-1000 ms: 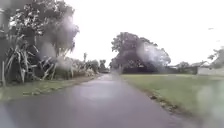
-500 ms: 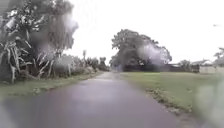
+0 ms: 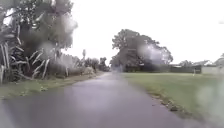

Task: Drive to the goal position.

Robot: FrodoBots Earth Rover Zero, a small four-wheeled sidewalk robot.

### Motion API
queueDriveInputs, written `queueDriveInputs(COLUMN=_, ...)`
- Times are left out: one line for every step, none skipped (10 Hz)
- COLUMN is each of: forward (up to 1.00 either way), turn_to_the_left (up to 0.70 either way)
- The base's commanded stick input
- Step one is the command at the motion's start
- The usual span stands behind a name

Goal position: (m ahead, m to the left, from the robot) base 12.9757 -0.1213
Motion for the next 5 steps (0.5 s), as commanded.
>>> queueDriveInputs(forward=0.85, turn_to_the_left=0.00)
queueDriveInputs(forward=0.85, turn_to_the_left=0.00)
queueDriveInputs(forward=0.85, turn_to_the_left=0.00)
queueDriveInputs(forward=0.85, turn_to_the_left=0.00)
queueDriveInputs(forward=0.85, turn_to_the_left=0.00)
